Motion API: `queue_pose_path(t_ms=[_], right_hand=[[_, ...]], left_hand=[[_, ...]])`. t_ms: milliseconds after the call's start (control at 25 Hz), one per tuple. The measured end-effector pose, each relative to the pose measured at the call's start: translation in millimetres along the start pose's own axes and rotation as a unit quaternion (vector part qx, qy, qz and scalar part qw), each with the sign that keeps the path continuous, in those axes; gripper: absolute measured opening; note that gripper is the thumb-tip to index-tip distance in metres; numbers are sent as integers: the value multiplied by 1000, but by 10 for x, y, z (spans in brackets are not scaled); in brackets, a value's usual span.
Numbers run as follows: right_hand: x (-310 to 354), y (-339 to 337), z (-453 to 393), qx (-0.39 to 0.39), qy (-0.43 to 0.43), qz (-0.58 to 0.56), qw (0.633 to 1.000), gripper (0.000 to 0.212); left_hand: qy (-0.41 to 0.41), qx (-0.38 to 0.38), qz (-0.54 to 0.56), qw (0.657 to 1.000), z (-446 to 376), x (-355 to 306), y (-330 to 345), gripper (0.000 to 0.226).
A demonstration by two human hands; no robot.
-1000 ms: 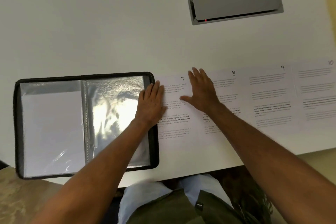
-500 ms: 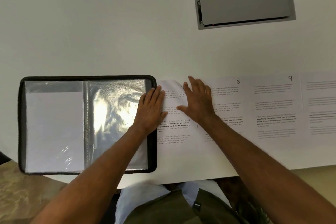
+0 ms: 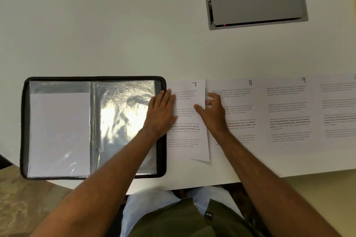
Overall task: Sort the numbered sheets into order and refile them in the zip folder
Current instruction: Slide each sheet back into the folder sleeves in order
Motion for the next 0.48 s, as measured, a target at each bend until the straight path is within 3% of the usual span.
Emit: queue_pose_path(t_ms=[80,200,480], right_hand=[[-65,33,105,45,6,27,999,38],[-102,57,224,80,-18,80,993,34],[167,-201,310,26,-90,108,990,31]], left_hand=[[-2,5,0,1000,56,-41,2,83],[-7,18,7,1000,141,-76,22,83],[-29,22,108,993,224,-59,9,82]])
Point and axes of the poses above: each hand's wrist, its own z-axis away from the middle knuckle, its own y-axis out of the palm, x = y × z, the point moved 2 cm from there along -z, towards the middle knuckle, and after that the axes turned 13 degrees about -y, right-handed, at the moved point
